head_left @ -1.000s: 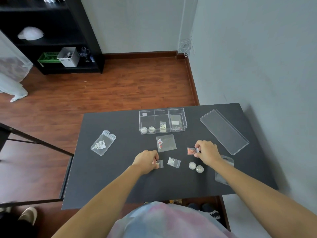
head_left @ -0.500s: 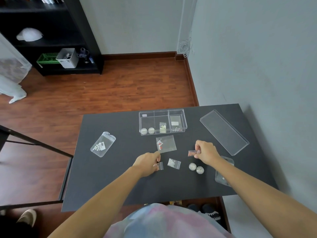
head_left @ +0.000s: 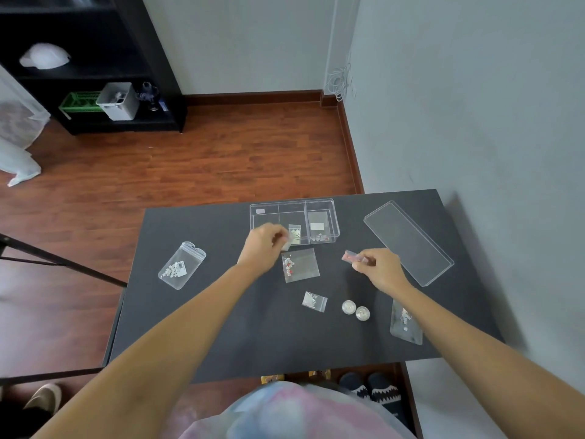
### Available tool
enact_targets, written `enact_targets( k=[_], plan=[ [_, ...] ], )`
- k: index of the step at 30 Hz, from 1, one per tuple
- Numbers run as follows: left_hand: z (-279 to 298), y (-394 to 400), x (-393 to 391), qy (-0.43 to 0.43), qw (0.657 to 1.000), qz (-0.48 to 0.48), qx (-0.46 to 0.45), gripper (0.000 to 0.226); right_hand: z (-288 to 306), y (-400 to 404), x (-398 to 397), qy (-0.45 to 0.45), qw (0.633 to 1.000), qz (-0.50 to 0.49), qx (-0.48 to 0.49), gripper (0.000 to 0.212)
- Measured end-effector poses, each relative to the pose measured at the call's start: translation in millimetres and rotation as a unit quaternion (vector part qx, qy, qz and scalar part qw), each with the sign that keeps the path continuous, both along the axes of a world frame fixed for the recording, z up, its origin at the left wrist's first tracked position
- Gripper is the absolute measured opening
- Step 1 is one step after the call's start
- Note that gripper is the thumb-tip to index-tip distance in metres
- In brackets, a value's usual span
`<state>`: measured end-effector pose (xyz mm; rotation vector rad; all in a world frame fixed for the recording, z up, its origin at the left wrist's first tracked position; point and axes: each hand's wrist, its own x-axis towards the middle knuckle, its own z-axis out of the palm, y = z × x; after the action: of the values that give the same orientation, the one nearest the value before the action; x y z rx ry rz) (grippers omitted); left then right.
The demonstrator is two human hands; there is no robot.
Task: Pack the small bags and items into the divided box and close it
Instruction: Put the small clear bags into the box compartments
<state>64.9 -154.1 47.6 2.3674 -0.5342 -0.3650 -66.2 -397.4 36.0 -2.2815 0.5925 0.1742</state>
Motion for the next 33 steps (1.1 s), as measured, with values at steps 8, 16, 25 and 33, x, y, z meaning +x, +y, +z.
enact_targets(
  k=[8,16,25,33],
  plan=[
    [-5.2,-46.1,33.0,0.016,0.995,0.069,0.074,0.011,5.3,-10.2,14.9,-0.019,0.999,-0.011,-0.032,0.022],
    [-17.5,-60.7,39.6,0.017,0.979,0.086,0.184,0.025,0.2,-18.4,13.4,-0.027,0.997,-0.065,0.026,0.005],
    [-18.8,-66.3,40.6,-0.047,0.948,0.032,0.312,0.031,4.1,-14.6,19.9,-0.054,0.996,-0.067,0.008,0.013],
    [-23.2,-55.8,35.5,-0.131,0.963,0.034,0.234,0.033,14.4,-3.5,31.7,-0.088,0.996,-0.016,-0.002,0.011]
  ],
)
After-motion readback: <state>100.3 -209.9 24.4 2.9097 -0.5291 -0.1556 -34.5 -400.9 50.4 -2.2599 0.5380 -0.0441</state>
